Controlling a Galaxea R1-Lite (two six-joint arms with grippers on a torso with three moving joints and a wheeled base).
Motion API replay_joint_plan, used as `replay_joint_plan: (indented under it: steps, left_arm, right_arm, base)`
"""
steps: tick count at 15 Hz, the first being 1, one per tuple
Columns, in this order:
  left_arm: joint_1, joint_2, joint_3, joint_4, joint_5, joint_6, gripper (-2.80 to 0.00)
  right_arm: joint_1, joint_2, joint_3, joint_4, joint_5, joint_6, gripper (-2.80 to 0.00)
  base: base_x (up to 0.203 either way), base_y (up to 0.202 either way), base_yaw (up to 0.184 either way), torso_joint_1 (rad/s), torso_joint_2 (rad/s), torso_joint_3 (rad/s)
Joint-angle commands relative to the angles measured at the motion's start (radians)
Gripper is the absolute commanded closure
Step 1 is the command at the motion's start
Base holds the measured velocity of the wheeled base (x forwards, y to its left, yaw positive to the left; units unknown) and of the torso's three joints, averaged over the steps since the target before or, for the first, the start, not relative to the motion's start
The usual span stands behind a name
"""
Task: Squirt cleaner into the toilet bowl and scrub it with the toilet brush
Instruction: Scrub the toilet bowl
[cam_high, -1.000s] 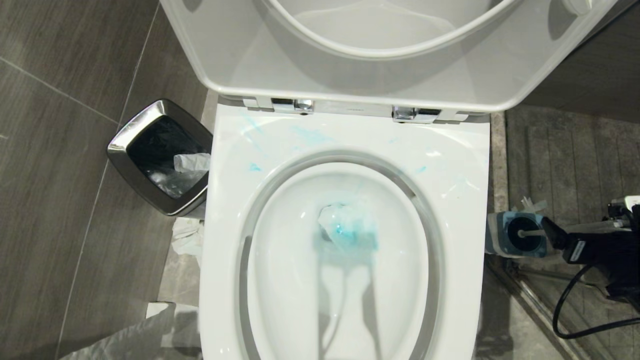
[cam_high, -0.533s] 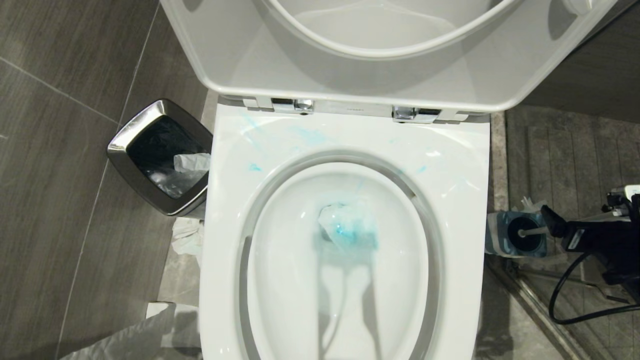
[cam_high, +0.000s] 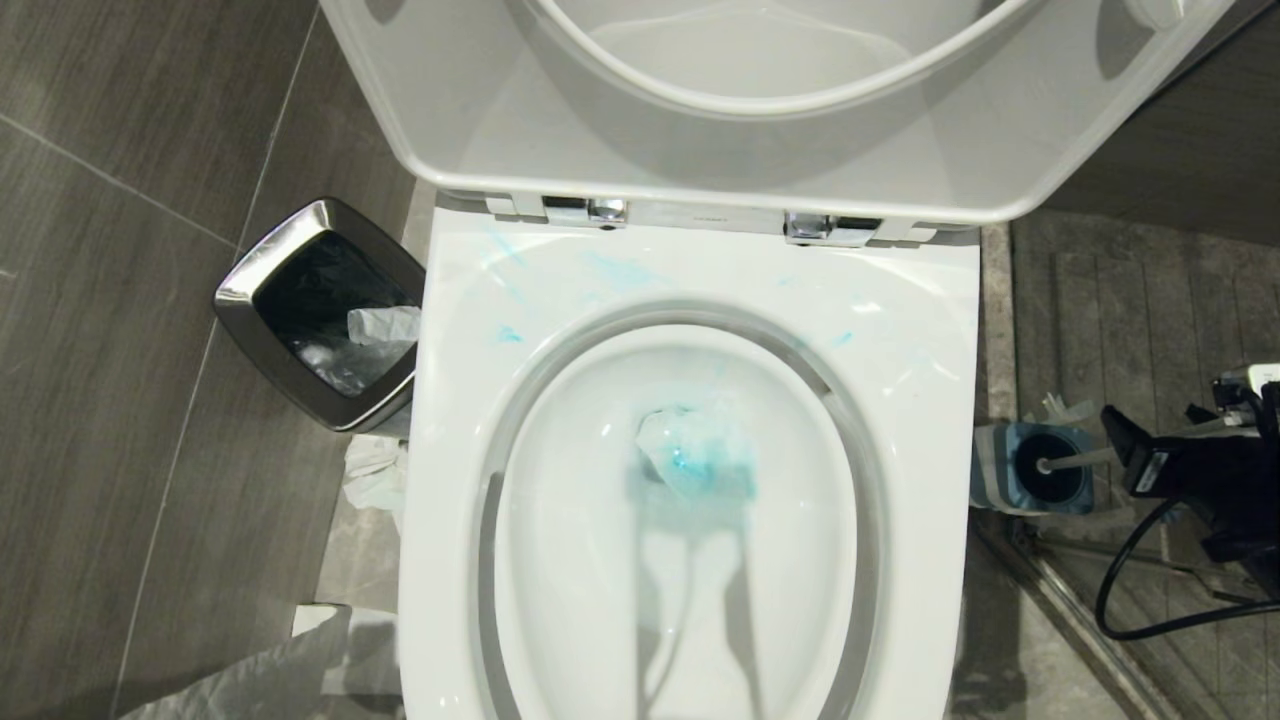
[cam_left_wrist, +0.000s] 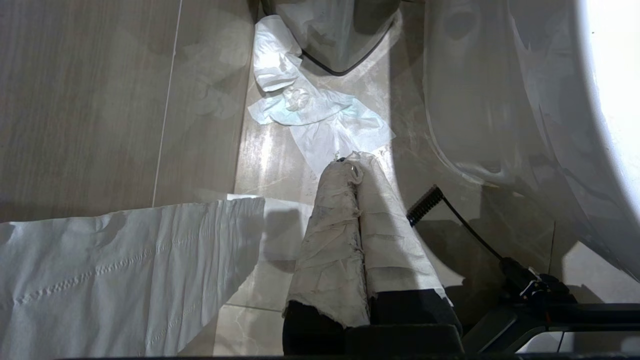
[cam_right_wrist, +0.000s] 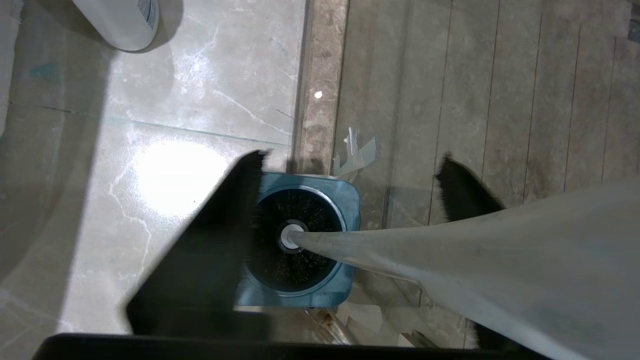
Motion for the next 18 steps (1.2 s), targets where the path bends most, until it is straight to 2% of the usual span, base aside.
replay_joint_plan:
  steps: [1,4,8,13,18]
  left_arm:
    - [0.000,0.000,0.008,0.000,0.000,-0.001,0.00]
    - [0.000,0.000,0.008,0.000,0.000,-0.001,0.00]
    - [0.000,0.000,0.008,0.000,0.000,-0.001,0.00]
    - [0.000,0.000,0.008,0.000,0.000,-0.001,0.00]
    - [0.000,0.000,0.008,0.000,0.000,-0.001,0.00]
  right_arm:
    - [0.000,0.002,0.001,-0.009,-0.001,-0.001,0.00]
    - [0.000,0.002,-0.001,-0.009,-0.001,0.002,0.00]
    - [0.000,0.000,-0.001,-0.009,-0.006,0.087,0.00]
    - [0.001,-0.025,0.018,-0.009,-0.007,0.087,0.00]
    - [0.006,-0.184,0.091,-0.009,-0.002,0.082,0.00]
  base:
    - [0.000,0.000,0.000,0.000,0.00,0.000]
    - [0.000,0.000,0.000,0.000,0.00,0.000]
    - [0.000,0.000,0.000,0.000,0.00,0.000]
    - [0.000,0.000,0.000,0.000,0.00,0.000]
    - [0.000,0.000,0.000,0.000,0.00,0.000]
